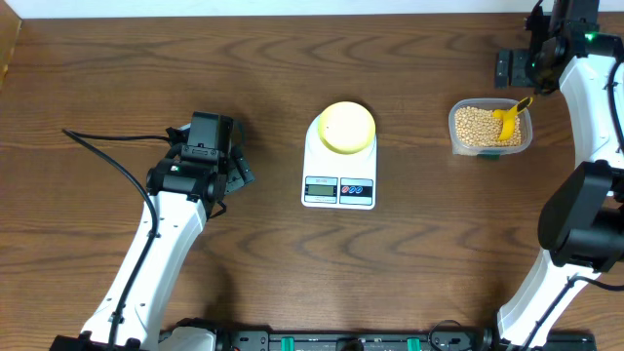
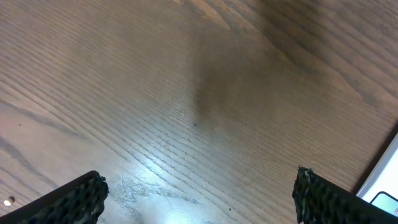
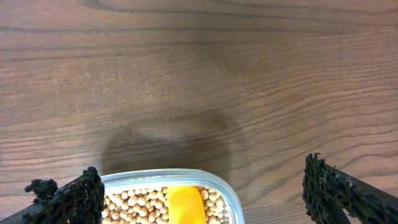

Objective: Scoop item into bowl and weigh 50g on scale
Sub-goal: 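Move the left gripper forward to the scale's front button panel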

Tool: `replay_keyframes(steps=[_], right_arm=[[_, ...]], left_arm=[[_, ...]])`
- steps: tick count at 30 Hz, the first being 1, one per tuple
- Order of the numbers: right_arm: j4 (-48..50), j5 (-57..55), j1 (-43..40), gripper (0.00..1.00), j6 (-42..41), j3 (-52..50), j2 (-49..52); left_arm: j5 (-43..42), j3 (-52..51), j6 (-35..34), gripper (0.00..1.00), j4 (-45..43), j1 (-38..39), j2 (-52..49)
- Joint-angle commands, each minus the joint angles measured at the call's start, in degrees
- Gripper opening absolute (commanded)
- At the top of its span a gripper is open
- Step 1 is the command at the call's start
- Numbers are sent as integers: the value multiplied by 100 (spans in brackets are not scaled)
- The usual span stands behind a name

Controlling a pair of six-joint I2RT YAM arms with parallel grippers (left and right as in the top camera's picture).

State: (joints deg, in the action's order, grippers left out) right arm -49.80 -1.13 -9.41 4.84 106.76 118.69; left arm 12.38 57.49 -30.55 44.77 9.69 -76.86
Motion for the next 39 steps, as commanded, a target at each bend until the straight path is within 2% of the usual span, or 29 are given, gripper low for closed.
replay_keyframes(steps=[1, 17, 20, 22, 26, 28, 31, 34, 39], right_arm=[[11, -39, 24, 99, -7, 74, 48], [9, -37, 24, 99, -7, 74, 48], [11, -39, 24, 99, -7, 74, 48], [11, -39, 24, 99, -7, 74, 48], [9, -39, 24, 99, -7, 74, 48], [9, -39, 24, 99, -7, 74, 48], [11, -39, 24, 99, -4, 74, 48], [11, -37, 24, 99, -7, 74, 48], [11, -39, 24, 99, -7, 74, 48]], left_arm=[[120, -70, 52, 98, 17, -26, -42], [118, -70, 52, 97, 15, -26, -42], [74, -70, -35, 98, -262, -26, -42], [-498, -70, 7, 98, -743, -26, -39], [-1875, -68, 787, 98, -1447, -24, -79], [-2223, -68, 798, 98, -1410, -17, -129], [-2883, -68, 1200, 98, -1368, 114, -291], [-3442, -68, 1578, 98, -1357, 490, -601], [-4004, 22, 1665, 98, -1226, 1095, -1172]])
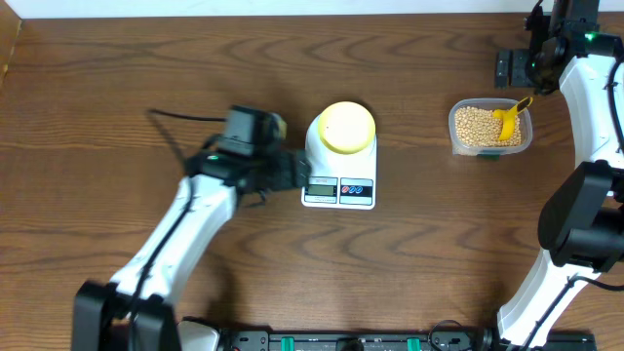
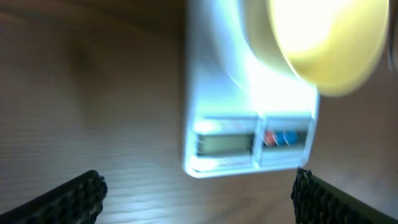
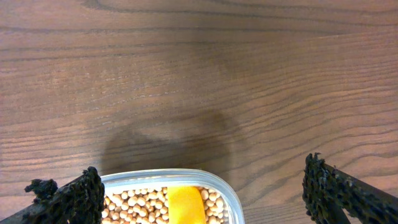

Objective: Scoop item into bowl and weigh 50g on scale
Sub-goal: 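Move the left gripper forward to the scale's front button panel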

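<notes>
A white scale [image 1: 338,175] stands mid-table with a yellow bowl [image 1: 346,127] on its platform. The left wrist view shows the scale [image 2: 249,130] and bowl [image 2: 323,43] blurred, just ahead of my open left gripper [image 2: 198,199], which holds nothing. In the overhead view the left gripper [image 1: 292,174] sits at the scale's left edge. A clear tub of beans [image 1: 489,128] with a yellow scoop [image 1: 509,117] in it lies at the right. My right gripper [image 3: 202,199] is open above the tub [image 3: 168,193], at the far right in the overhead view.
The brown wooden table [image 1: 117,88] carries only the scale and the tub. A black cable [image 1: 175,122] trails from the left arm across the table. The right arm's white links [image 1: 595,97] run down the right edge.
My left arm has swung right, from bare table at the left to the scale's left edge; its wrist view now shows the scale and bowl. The right arm has not moved.
</notes>
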Tool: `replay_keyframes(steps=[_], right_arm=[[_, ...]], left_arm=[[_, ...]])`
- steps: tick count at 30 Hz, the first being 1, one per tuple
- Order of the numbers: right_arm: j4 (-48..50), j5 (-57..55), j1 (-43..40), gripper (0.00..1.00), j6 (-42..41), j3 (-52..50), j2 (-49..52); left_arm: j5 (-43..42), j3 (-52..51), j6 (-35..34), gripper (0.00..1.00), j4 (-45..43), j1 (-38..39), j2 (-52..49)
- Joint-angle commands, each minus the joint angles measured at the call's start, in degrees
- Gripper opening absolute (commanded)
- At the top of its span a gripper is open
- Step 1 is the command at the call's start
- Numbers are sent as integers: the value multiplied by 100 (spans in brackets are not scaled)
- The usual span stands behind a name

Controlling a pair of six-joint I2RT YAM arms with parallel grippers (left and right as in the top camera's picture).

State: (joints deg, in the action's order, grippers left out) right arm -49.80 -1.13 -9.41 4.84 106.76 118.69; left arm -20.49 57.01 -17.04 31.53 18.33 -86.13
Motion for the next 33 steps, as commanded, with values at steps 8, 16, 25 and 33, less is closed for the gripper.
replay_keyframes(steps=[8, 16, 25, 33], right_arm=[[9, -39, 24, 99, -7, 74, 48], [9, -39, 24, 99, -7, 74, 48], [11, -39, 24, 99, -7, 74, 48], [9, -39, 24, 99, -7, 74, 48]], left_arm=[[-1471, 177, 389, 98, 485, 435, -605], [-1447, 177, 267, 98, -409, 463, -599], [-1770, 857, 1534, 98, 9, 531, -1067], [-1292, 1700, 2870, 97, 1086, 820, -1394]])
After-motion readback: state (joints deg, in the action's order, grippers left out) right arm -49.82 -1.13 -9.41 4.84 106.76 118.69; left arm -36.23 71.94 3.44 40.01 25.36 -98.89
